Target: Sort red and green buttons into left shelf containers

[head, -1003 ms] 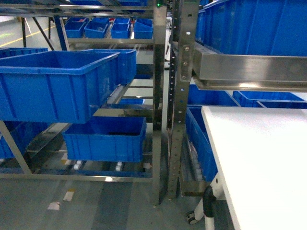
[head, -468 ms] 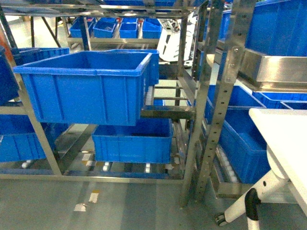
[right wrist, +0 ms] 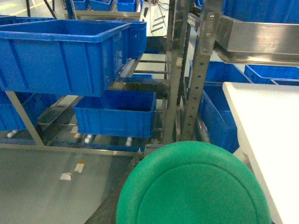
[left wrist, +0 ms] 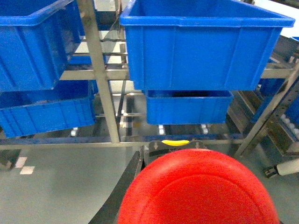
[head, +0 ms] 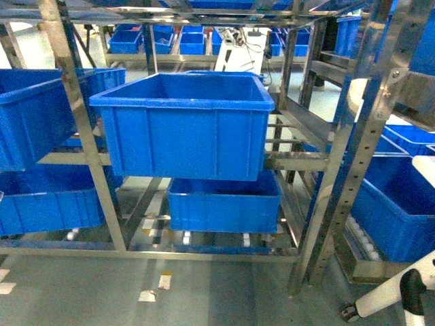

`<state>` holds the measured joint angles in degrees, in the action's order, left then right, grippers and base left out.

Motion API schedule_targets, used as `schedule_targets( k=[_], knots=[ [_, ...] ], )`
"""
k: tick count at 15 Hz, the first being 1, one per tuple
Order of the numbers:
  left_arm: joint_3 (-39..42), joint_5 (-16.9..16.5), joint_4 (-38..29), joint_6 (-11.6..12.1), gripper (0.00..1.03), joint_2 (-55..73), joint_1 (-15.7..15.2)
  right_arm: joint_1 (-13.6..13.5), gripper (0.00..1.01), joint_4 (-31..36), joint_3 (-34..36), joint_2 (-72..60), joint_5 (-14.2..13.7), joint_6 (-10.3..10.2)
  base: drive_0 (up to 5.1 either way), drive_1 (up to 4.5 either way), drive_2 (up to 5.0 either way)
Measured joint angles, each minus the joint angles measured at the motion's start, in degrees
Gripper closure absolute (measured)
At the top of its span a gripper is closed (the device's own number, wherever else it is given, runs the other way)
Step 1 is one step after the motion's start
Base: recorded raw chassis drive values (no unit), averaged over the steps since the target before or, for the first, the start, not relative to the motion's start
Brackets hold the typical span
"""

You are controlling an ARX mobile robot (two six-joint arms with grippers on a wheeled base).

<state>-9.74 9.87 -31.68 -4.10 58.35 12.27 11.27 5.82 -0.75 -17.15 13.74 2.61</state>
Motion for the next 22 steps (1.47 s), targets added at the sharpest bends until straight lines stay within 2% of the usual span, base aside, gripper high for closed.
schedule_targets(
  k=[20,22],
  knots=[
    [0.0,0.0,0.0,0.0,0.77,0.0,0.0,0.0,0.75,-0.1,0.0,0.0,0.0,0.0,-5.0,2.47,2.5],
    [0.0,0.0,-0.1,0.0,0.77,0.0,0.0,0.0,0.75,-0.1,0.0,0.0,0.1,0.0,0.0,0.00,0.0]
  ],
)
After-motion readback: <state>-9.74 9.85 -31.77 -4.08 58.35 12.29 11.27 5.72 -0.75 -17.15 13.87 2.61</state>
